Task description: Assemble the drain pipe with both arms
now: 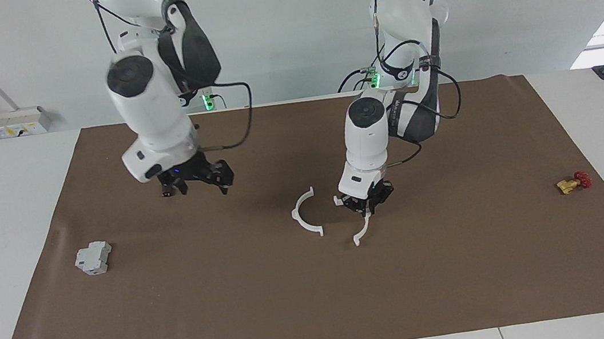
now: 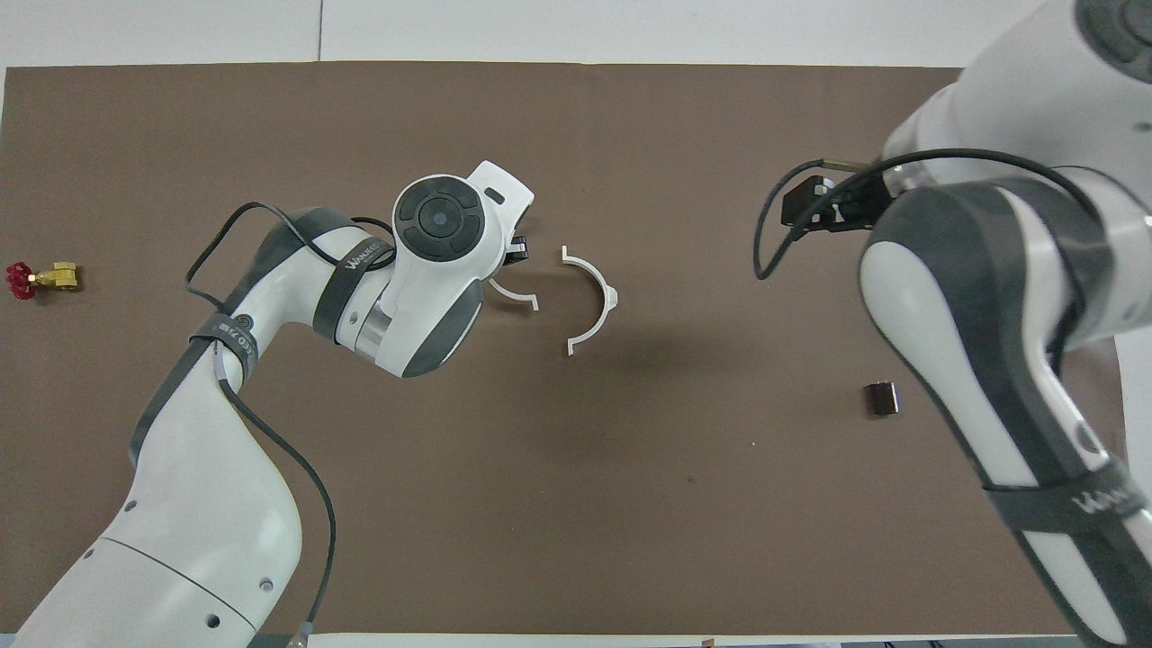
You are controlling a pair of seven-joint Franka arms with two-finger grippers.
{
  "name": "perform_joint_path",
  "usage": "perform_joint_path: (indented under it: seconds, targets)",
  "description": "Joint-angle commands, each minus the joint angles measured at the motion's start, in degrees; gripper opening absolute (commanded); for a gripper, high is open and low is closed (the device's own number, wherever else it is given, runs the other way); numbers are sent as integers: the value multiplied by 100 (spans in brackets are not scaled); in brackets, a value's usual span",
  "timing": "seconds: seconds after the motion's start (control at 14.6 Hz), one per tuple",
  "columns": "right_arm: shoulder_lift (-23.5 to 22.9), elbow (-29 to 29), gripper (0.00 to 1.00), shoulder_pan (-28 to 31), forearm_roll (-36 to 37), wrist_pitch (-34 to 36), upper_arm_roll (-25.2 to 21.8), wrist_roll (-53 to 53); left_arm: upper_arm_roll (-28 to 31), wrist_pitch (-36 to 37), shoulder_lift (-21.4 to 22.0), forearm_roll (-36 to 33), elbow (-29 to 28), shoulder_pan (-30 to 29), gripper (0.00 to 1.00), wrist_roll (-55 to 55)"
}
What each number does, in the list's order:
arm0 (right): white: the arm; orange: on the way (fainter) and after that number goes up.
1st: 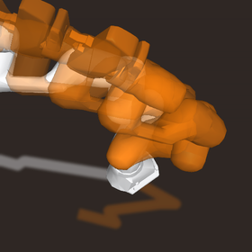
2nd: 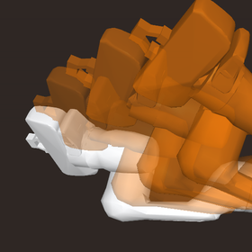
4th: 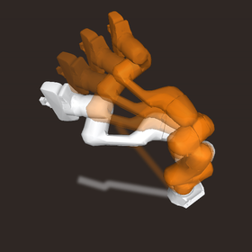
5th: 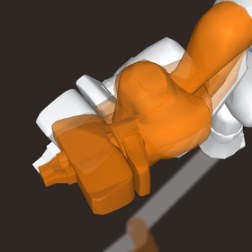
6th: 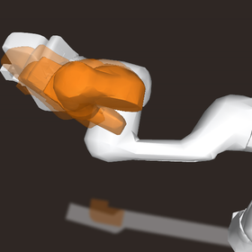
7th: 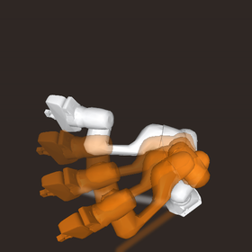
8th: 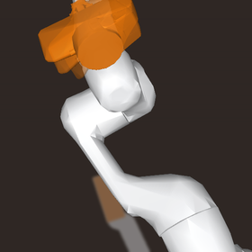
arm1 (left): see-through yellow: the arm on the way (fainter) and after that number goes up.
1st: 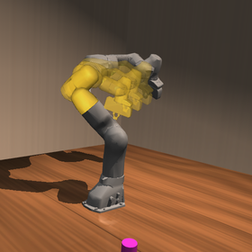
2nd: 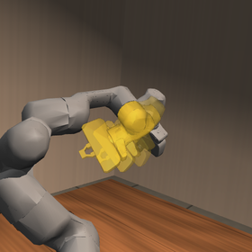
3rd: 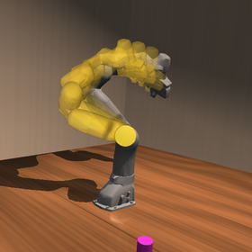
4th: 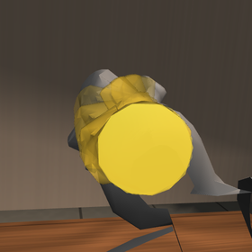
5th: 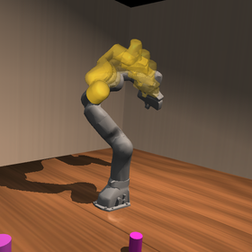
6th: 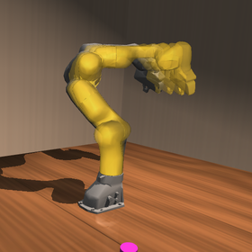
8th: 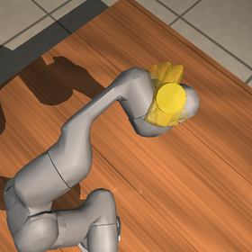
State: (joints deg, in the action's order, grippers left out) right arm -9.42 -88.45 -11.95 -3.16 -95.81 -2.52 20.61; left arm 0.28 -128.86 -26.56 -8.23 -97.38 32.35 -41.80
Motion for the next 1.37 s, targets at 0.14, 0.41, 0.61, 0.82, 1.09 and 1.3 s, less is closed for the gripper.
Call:
perform_joint_path:
  seconds: [0.14, 0.41, 0.61, 0.82, 1.09, 1.3]
  targets:
    - [1055, -216, 100, 589, 139, 1150, 68, -794, 78, 10, -104, -64, -25, 333, 0, -153]
    - [1205, -426, 100, 545, 456, 1074, -143, -1367, 78, 107, -7, -73, -281, 518, 0, -144]
    - [1337, -602, 100, 563, 456, 1091, -108, -1384, 69, 107, 63, -73, -430, 615, 0, -144]
    - [1468, -822, 100, 598, 456, 1074, -108, -1437, 60, 36, 107, -73, -518, 624, 0, -127]
    - [1487, -928, 100, 633, 474, 871, -117, -1516, 78, 45, 134, -91, -562, 668, 0, -109]
    - [1469, -928, 100, 642, 474, 863, -125, -1543, 69, 107, 143, -91, -606, 703, 0, -100]
